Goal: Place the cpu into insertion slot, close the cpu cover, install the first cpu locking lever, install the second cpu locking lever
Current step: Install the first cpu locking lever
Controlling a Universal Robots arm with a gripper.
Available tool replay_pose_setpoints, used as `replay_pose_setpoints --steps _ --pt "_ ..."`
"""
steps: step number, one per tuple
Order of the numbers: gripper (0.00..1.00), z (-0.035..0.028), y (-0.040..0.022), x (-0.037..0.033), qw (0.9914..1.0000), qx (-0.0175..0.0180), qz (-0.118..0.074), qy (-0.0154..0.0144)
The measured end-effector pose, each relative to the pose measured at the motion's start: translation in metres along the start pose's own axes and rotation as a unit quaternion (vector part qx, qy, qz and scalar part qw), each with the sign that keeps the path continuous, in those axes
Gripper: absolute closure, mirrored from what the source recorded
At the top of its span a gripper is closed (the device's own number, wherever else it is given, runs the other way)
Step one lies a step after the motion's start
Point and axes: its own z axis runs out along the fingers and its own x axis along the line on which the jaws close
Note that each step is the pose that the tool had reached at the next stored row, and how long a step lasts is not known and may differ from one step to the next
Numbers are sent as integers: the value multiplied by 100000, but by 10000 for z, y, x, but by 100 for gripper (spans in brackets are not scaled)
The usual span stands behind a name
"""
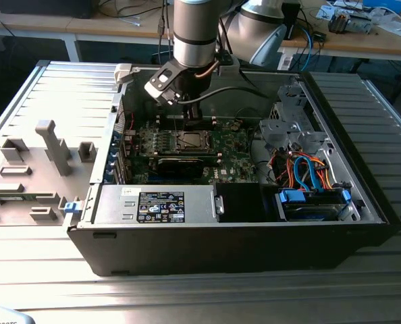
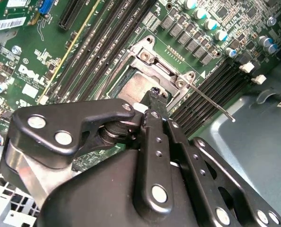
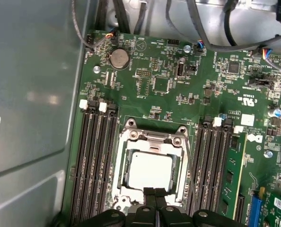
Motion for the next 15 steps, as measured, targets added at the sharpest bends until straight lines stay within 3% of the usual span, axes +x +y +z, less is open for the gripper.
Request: replay_pose_setpoints --steps 8,13,15 --pt "89 0 0 0 99941 82 -3446 -45" --pt "89 0 0 0 99847 132 -5528 -75" --pt "89 0 0 0 99768 161 -6808 -91"
